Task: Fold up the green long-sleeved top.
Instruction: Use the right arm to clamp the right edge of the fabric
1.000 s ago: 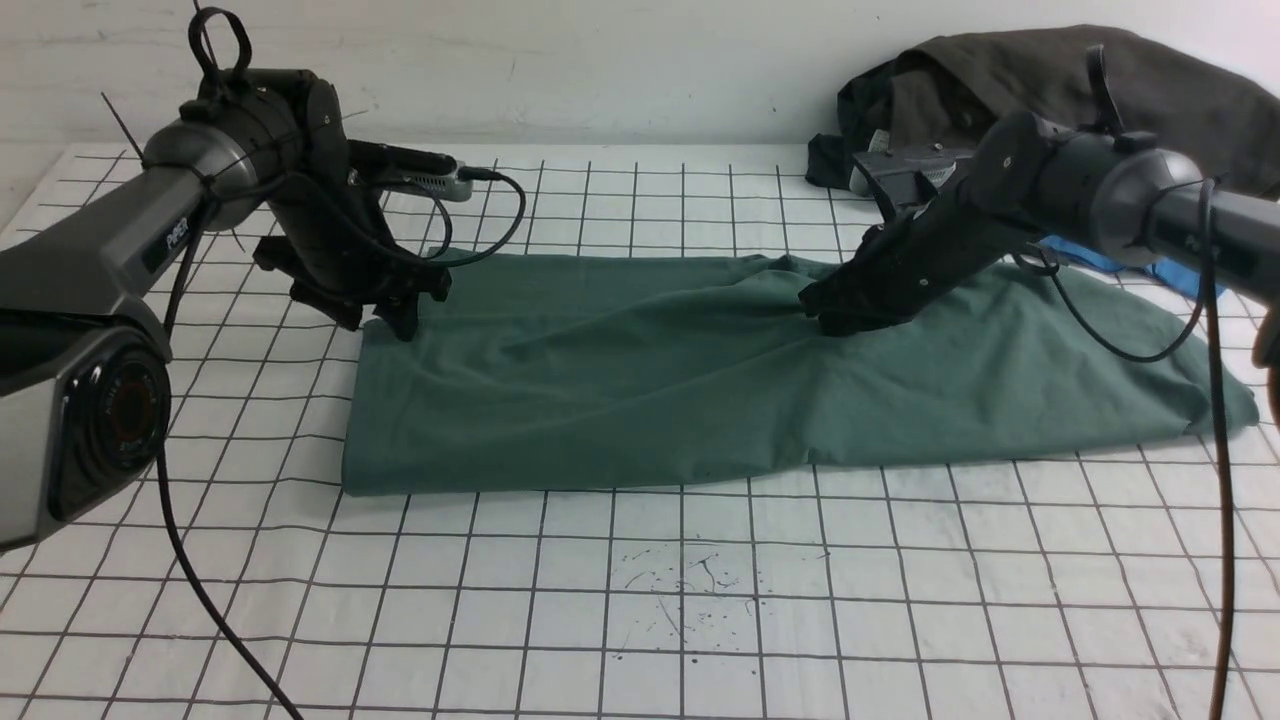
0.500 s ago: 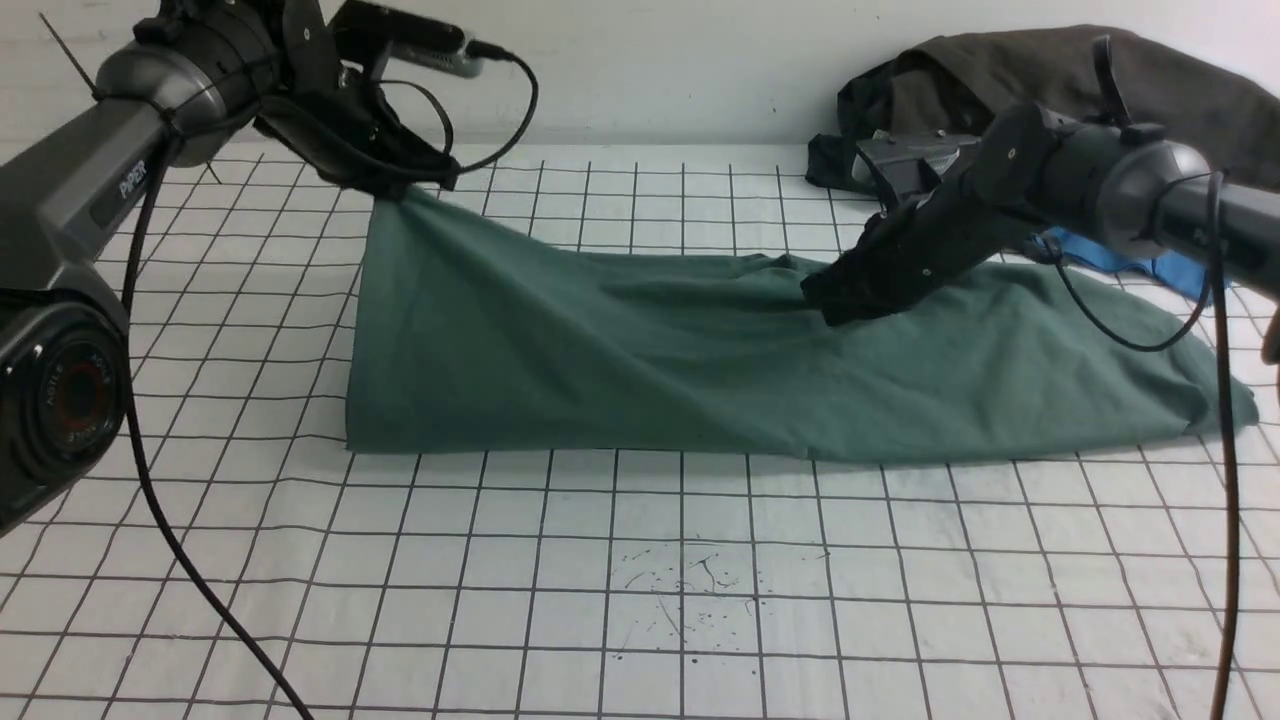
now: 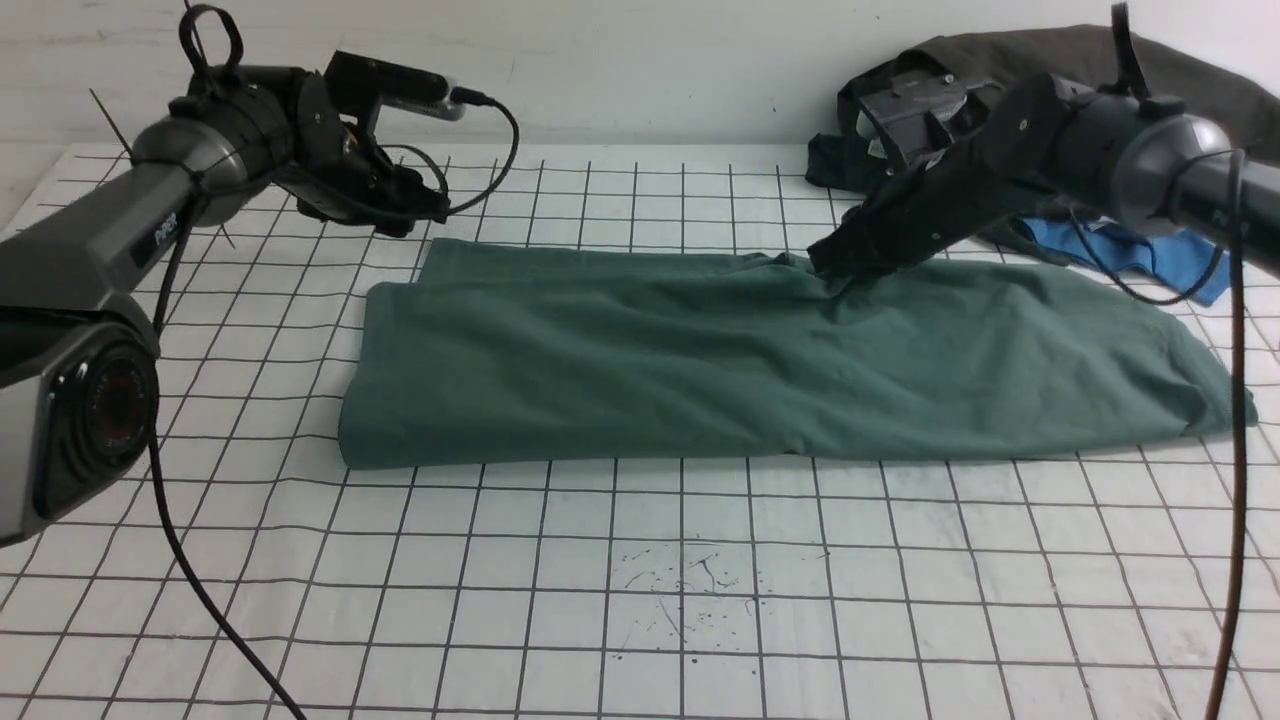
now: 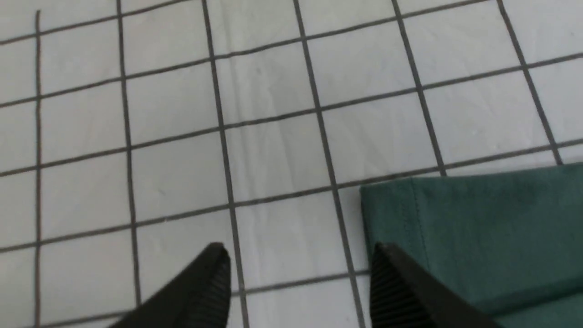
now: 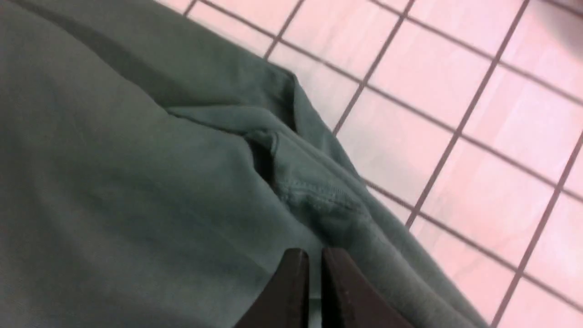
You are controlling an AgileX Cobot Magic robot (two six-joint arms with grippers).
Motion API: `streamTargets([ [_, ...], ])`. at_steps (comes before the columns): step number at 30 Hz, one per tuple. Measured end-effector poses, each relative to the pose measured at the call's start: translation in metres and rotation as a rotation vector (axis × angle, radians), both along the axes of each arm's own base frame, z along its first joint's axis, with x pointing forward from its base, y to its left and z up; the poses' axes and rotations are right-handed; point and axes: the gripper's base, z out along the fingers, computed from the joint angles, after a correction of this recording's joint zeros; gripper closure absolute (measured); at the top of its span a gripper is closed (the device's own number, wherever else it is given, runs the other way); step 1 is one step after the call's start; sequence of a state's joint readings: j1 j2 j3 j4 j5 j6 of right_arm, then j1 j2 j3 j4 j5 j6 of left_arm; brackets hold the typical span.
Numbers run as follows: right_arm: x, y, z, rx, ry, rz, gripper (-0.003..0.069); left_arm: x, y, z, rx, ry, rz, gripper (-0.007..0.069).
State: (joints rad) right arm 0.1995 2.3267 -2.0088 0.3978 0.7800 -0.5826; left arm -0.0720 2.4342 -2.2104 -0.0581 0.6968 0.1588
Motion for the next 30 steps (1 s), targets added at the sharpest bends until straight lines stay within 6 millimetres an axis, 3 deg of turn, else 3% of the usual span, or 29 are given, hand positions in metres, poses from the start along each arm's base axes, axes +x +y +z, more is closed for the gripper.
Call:
streamTargets([
  [3, 0.001, 0.007, 0.011, -0.008, -0.042, 0.046, 0.0548, -0.012, -0.003, 0.020, -0.042, 0.067, -0.005, 0.0199],
  [5, 0.000, 0.018, 0.015, -0.004, -0.081, 0.093, 0.0473, -0.021, -0.007, 0.032, -0.069, 0.115, -0.029, 0.0205],
  [8, 0.001, 0.031, 0.007, -0.016, -0.117, 0.145, 0.0386, -0.025, -0.011, 0.031, -0.066, 0.158, -0.061, 0.0228],
  [10, 0.004, 0.044, -0.013, -0.039, -0.139, 0.189, 0.0300, -0.027, -0.014, 0.025, -0.048, 0.195, -0.091, 0.0258],
  [13, 0.007, 0.047, -0.031, -0.056, -0.148, 0.193, 0.0272, -0.027, -0.014, 0.024, -0.043, 0.202, -0.100, 0.0270],
  [16, 0.013, 0.047, -0.047, -0.067, -0.170, 0.170, 0.0321, -0.027, -0.013, 0.024, -0.042, 0.199, -0.100, 0.0268],
  [21, 0.016, 0.045, -0.042, -0.068, -0.220, 0.148, 0.0604, -0.024, -0.005, 0.019, -0.045, 0.190, -0.081, 0.0190],
  [25, 0.016, 0.044, -0.040, -0.064, -0.222, 0.145, 0.0659, -0.019, 0.002, -0.002, -0.045, 0.221, -0.066, 0.0169],
  [27, 0.016, 0.044, -0.041, -0.064, -0.211, 0.149, 0.0663, -0.015, 0.003, -0.028, -0.042, 0.260, -0.060, 0.0203],
  [29, 0.016, 0.044, -0.041, -0.064, -0.210, 0.150, 0.0663, -0.014, 0.003, -0.036, -0.041, 0.271, -0.058, 0.0232],
  [30, 0.015, 0.044, -0.041, -0.060, -0.204, 0.151, 0.0663, -0.012, 0.003, -0.043, -0.046, 0.272, -0.056, 0.0292],
])
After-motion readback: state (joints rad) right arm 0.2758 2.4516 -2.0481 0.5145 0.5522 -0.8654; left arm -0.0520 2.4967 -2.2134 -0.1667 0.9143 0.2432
